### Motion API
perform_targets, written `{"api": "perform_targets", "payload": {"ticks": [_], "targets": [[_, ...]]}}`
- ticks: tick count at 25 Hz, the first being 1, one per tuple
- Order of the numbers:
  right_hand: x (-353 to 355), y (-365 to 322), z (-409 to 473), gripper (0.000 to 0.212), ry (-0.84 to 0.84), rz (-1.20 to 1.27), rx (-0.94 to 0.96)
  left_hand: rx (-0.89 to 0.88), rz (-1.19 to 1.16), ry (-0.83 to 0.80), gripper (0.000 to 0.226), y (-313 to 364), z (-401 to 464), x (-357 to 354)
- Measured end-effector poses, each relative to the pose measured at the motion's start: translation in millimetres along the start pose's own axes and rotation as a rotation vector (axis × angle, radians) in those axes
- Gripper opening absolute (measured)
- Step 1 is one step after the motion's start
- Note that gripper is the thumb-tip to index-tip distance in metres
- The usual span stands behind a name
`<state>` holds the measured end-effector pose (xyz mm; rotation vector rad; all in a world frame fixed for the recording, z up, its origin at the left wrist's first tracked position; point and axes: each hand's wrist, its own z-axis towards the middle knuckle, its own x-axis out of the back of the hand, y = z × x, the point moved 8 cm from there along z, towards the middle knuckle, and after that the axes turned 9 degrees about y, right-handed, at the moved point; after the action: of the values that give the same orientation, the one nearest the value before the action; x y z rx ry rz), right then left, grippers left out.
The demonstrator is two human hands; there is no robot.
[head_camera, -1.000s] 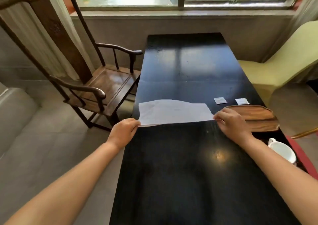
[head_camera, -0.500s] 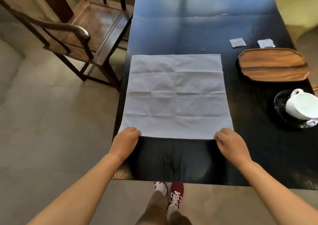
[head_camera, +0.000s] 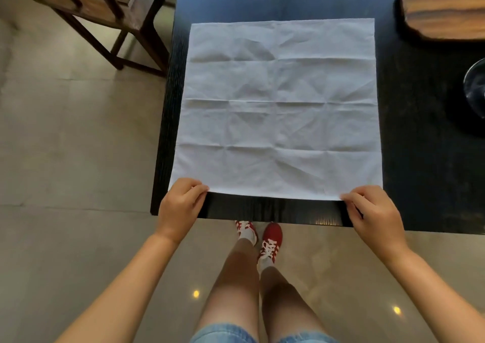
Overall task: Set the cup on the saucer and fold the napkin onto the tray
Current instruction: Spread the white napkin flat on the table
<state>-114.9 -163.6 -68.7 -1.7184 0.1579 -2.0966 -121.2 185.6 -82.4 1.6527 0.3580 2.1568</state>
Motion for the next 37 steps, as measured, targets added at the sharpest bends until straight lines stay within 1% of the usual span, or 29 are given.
{"api": "perform_targets", "payload": {"ticks": [3,5,7,10,12,14,15,16,18,20,23,25,28,31,32,33,34,36,37], "targets": [[5,-1,-21,0.005,0.016,-0.001,0.020,-0.020,-0.011,0.026,0.021,4,-22,3],[4,-1,-31,0.014,0.001,0.002,0.030,-0.035,-0.017,0.033,0.019,6,-31,4],[4,-1,-32,0.013,-0.009,0.010,0.009,-0.048,-0.017,0.019,0.017,8,-34,3],[8,-5,-25,0.027,0.035,0.022,-0.095,-0.041,-0.030,0.019,0.019,12,-31,5],[6,-21,-16,0.035,0.087,0.038,-0.125,-0.002,-0.040,0.070,0.024,21,-23,8],[-11,-45,-1,0.045,0.045,0.010,-0.134,-0.013,-0.070,0.092,0.031,47,-8,-3],[-24,-57,7,0.051,-0.005,-0.022,-0.139,-0.041,-0.070,0.053,0.037,65,2,-16],[-38,-68,15,0.056,-0.058,-0.050,-0.148,-0.063,-0.038,-0.018,0.044,83,12,-33],[-64,-80,26,0.058,-0.143,-0.112,-0.160,-0.074,0.091,-0.164,0.055,106,30,-70],[-79,-74,30,0.059,-0.195,-0.170,-0.153,-0.096,0.206,-0.259,0.056,106,39,-96],[-74,-37,26,0.065,-0.237,-0.241,-0.110,-0.139,0.283,-0.338,0.060,74,39,-101],[-61,-3,26,0.067,-0.240,-0.260,-0.148,-0.092,0.281,-0.320,0.062,41,43,-88],[-44,33,29,0.069,-0.231,-0.309,-0.259,0.083,0.291,-0.279,0.067,-6,50,-68],[-33,31,31,0.069,-0.199,-0.312,-0.350,0.279,0.328,-0.218,0.071,-25,60,-53],[-31,22,35,0.068,-0.176,-0.290,-0.351,0.299,0.320,-0.190,0.070,-19,66,-50],[-32,9,43,0.067,-0.155,-0.267,-0.314,0.267,0.295,-0.169,0.068,-6,77,-52],[-36,-6,54,0.066,-0.142,-0.247,-0.248,0.183,0.268,-0.166,0.065,13,88,-57],[-53,-36,86,0.064,-0.124,-0.208,-0.110,-0.046,0.242,-0.174,0.061,56,111,-74],[-65,-46,102,0.062,-0.115,-0.191,-0.072,-0.135,0.241,-0.182,0.060,72,120,-86]]}}
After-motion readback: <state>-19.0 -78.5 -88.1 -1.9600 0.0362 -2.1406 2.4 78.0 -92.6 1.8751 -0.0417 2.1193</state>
